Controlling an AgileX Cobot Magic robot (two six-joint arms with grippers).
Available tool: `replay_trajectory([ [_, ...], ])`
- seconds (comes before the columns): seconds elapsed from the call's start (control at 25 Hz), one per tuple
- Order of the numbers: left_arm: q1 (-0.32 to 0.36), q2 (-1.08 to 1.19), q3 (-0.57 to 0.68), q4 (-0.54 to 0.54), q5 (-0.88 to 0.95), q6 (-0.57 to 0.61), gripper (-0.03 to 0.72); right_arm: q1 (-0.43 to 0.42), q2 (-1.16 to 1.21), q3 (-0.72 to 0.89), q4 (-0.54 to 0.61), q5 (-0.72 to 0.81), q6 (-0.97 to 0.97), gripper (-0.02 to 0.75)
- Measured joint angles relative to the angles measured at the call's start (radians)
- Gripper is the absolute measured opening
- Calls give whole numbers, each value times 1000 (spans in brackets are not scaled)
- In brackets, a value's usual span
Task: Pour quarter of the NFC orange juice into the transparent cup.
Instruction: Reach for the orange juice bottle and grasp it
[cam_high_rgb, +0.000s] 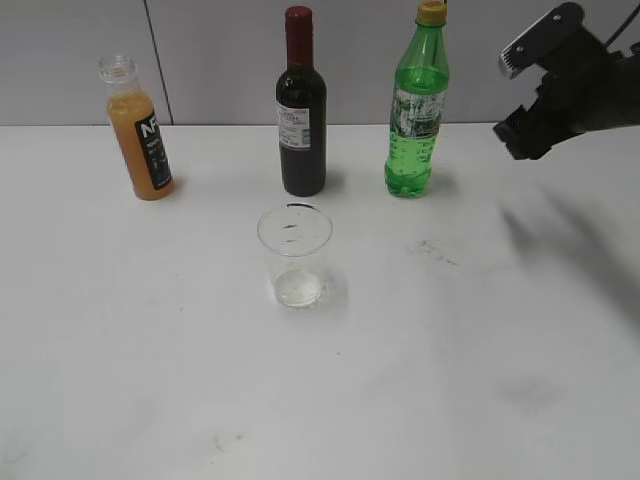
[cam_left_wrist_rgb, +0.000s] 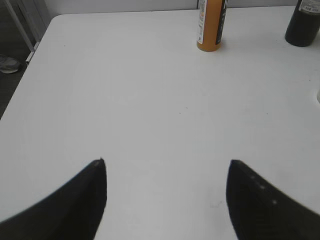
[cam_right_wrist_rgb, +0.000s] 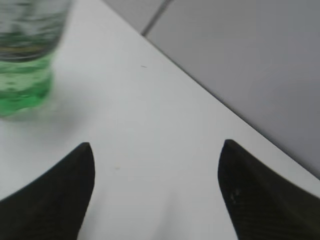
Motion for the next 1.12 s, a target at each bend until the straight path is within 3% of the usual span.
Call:
replay_trajectory([
  [0.12,0,0,0,0,0,0,569,0,-20,-4,183,194,3,591],
  [0.32,0,0,0,0,0,0,569,-3,-34,-66,712,471,-65,591],
  [0.44,0,0,0,0,0,0,569,-4,-36,-139,1068,593,-332,591],
  [0.56,0,0,0,0,0,0,569,-4,-36,-235,1341,778,-641,591],
  [0.92,0,0,0,0,0,0,569,-4,-37,-515,1627,1274,-909,591],
  [1.12,0,0,0,0,0,0,569,-4,-45,-580,1732,1368,-949,591],
])
